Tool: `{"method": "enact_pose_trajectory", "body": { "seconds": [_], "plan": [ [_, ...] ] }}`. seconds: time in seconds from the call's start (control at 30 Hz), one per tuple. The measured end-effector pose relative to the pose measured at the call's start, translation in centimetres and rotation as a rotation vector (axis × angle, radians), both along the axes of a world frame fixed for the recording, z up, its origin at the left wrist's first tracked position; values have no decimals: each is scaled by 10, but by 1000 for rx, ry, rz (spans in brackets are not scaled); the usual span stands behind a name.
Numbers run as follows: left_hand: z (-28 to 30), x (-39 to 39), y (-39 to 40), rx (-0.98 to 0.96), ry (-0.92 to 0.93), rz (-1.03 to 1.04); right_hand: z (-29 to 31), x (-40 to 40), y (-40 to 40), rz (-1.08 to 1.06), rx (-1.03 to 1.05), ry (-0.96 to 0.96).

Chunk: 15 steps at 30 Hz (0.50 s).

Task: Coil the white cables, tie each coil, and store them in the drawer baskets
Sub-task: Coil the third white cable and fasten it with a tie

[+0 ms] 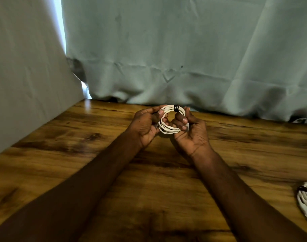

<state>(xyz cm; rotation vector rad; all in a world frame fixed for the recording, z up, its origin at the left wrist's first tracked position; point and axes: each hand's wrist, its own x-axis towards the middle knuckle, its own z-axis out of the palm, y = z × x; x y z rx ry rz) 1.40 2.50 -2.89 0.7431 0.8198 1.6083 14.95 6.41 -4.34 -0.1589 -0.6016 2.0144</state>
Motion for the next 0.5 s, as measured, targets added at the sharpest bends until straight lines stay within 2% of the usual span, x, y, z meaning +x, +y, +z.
{"method": "enact_pose_trajectory", "body": {
  "seconds": [0.07, 0.13, 0.3, 0.4, 0.5],
  "plan": [
    [0, 0, 0, 21, -36, -32, 3, -2, -5, -15, -18, 17],
    [-4, -2, -3, 39, 12, -51, 10, 1, -14, -77, -27, -44],
    [-11, 1, -20, 17, 524, 27, 12, 16, -34, -430, 99, -544],
    [-6, 13, -35, 13, 596, -2, 10, 27, -51, -564, 227, -751],
    [1, 33, -55, 32, 593, -75, 14, 53, -74, -736, 469, -1113]
  ]
}}
